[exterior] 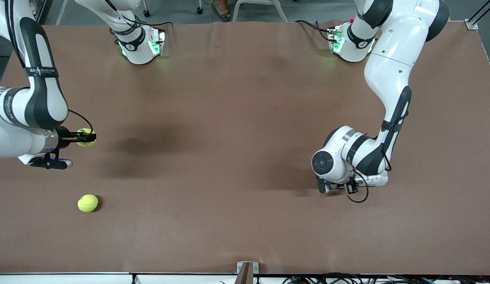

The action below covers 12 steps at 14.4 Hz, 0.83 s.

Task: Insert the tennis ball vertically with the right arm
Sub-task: 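Lift the can upright with the left gripper while the right gripper carries the ball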

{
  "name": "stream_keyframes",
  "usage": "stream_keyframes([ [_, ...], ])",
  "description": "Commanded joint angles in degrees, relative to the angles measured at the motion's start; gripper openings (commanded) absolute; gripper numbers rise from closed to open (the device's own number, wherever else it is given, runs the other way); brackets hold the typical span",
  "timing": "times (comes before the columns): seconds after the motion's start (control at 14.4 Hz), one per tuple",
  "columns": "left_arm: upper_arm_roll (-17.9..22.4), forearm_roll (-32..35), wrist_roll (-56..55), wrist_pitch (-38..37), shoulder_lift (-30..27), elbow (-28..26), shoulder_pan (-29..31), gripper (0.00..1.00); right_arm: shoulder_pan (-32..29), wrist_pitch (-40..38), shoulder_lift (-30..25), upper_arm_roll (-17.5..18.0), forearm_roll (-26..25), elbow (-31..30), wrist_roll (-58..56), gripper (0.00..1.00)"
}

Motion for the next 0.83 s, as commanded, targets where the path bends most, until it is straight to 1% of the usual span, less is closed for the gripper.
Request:
stream_keyframes([
  [0.0,-2.91,-5.71,6.87,-0.46,-5.43,-0.29,-0.12,0.62,1.9,-5.68,0.46,0.2,2.93,7.16,0.92,0.46],
  [0.14,-4.93,-11.07,8.28,-1.68,-7.37,0.24,0.14,0.62,2.68,-6.05,0.46,0.29,3.55,8.76,0.92,0.46],
  [0.21,-5.29,-13.53,8.29,-2.56,-7.82,0.68,0.05,0.62,3.38,-6.05,0.37,0.29,3.56,9.37,0.74,0.46],
  [0.35,-7.21,-16.88,8.64,-2.92,-7.82,2.96,0.22,0.63,3.65,-6.14,0.02,0.46,4.25,9.64,0.22,0.46],
  [0.42,-8.01,-19.51,10.03,-2.92,-7.82,4.27,0.31,0.63,3.65,-6.22,-0.24,0.38,7.04,9.73,0.13,0.46],
  [0.49,-8.1,-23.54,11.87,-2.92,-7.73,5.68,0.14,0.63,3.57,-6.31,-0.33,0.38,9.33,9.73,0.04,0.46],
  [0.55,-8.02,-28.8,13.02,-2.84,-7.56,7.35,0.23,0.62,3.65,-7.36,-0.42,0.38,10.4,9.73,0.13,0.46],
  [0.69,-7.49,-38.38,13.47,-1.7,-7.12,8.59,0.75,0.63,4.35,-9.03,-0.42,0.47,10.59,10.6,0.04,0.46],
  [0.76,-7.49,-42.43,14.6,0.13,-7.03,8.77,2.49,0.63,4.62,-9.12,-0.42,0.47,10.59,10.78,0.13,0.46],
])
